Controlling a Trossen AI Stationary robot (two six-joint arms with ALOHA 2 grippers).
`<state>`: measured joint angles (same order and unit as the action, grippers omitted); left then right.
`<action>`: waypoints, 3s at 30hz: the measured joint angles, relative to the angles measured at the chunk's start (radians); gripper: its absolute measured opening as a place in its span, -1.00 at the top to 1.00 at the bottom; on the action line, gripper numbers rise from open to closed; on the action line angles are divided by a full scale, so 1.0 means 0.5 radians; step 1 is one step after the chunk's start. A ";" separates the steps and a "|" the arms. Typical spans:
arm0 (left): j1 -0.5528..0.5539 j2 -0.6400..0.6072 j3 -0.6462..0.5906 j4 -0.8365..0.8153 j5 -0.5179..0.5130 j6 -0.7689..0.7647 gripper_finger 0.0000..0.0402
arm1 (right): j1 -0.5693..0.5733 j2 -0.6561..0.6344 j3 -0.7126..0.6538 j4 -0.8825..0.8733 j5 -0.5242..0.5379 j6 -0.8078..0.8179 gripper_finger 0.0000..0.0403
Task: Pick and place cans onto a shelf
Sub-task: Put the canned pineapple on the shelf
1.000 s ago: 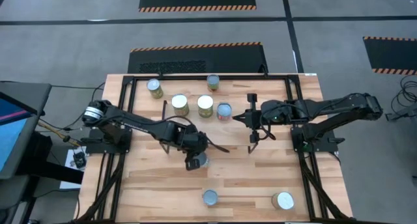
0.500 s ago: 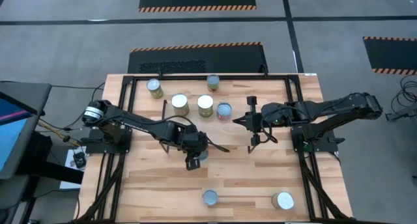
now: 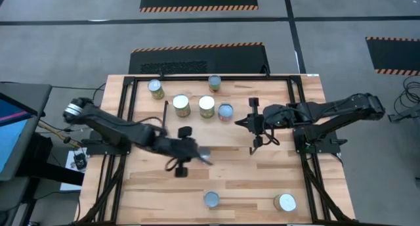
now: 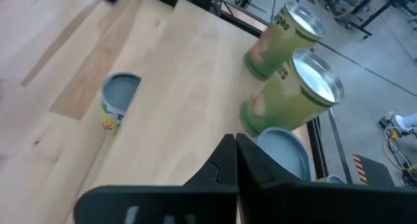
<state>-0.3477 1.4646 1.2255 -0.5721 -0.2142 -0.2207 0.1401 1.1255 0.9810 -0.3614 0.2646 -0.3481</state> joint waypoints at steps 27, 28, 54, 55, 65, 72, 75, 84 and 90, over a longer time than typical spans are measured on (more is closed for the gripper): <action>-0.144 -1.183 -1.269 0.975 -0.019 0.221 1.00 | 0.075 -0.001 0.000 0.117 0.010 0.110 0.97; -0.143 -1.221 -1.296 0.993 0.003 0.235 1.00 | 0.075 0.000 0.000 0.116 0.024 0.121 0.96; -0.134 -2.109 -1.576 0.628 -0.332 0.214 1.00 | 0.101 0.000 0.000 0.095 0.120 0.317 0.98; -0.134 -2.128 -1.576 0.606 -0.331 0.217 1.00 | 0.101 0.000 0.000 0.095 0.120 0.317 0.98; -0.074 -2.176 -1.576 0.597 -0.100 0.351 1.00 | 0.172 0.027 0.036 0.121 0.130 0.346 0.98; 0.093 -2.194 -1.576 0.612 0.082 0.414 1.00 | 0.312 0.162 0.176 0.045 0.214 0.336 0.98; 0.192 -2.194 -1.576 0.671 0.200 0.436 1.00 | 0.342 0.245 0.223 0.051 0.209 0.356 0.98; 0.312 -2.182 -1.575 0.712 0.314 0.493 1.00 | 0.437 0.655 0.456 0.036 0.148 0.642 0.79; 0.312 -2.180 -1.575 0.726 0.306 0.525 1.00 | 0.543 1.015 0.759 -0.006 0.143 0.652 0.59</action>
<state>-0.1917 0.3745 0.4377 -0.2093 -0.0612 0.0418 0.4114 1.6332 1.3604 -0.3644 0.3359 -0.0220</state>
